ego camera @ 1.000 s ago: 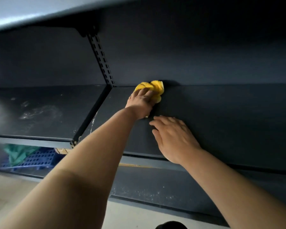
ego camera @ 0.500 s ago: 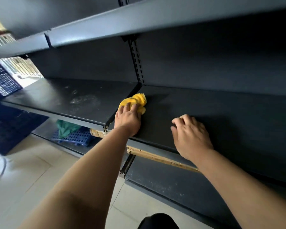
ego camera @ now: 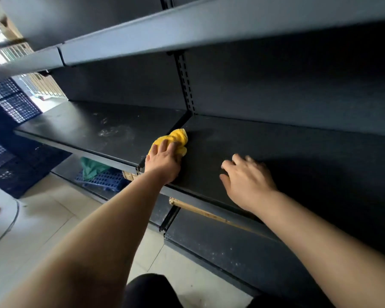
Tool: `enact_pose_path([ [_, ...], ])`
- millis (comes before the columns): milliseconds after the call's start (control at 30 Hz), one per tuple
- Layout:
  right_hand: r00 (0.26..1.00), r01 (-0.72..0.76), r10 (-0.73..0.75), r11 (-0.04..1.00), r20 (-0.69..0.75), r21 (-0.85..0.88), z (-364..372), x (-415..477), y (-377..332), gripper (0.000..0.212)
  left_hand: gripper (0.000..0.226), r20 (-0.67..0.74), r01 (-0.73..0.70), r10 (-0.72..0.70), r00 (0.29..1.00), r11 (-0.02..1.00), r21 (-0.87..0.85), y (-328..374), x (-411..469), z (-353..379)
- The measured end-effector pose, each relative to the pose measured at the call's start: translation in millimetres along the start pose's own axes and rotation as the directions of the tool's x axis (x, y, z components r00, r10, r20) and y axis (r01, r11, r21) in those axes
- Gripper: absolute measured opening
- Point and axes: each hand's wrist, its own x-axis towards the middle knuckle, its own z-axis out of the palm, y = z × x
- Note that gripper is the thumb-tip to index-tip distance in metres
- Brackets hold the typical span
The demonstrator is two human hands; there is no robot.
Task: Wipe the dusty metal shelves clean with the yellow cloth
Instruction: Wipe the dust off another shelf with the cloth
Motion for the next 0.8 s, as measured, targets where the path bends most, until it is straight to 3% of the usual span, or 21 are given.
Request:
enact_pose_path([
  [200,1.000,-0.022,0.022,1.000,-0.013,0.011,-13,28,26,0.028,0.054,0.028,-0.124,0.126,0.992,0.991,-0.051,16,54,4],
  [500,0.985,-0.173,0.173,0.985,0.011,-0.020,-7,22,67,0.038,0.057,0.087,-0.120,0.129,0.988,0.987,-0.105,69,118,11],
  [800,0.962,-0.267,0.265,0.963,-0.069,-0.025,-22,-5,99,0.041,0.052,0.028,-0.463,0.469,0.883,0.879,-0.113,180,77,26],
])
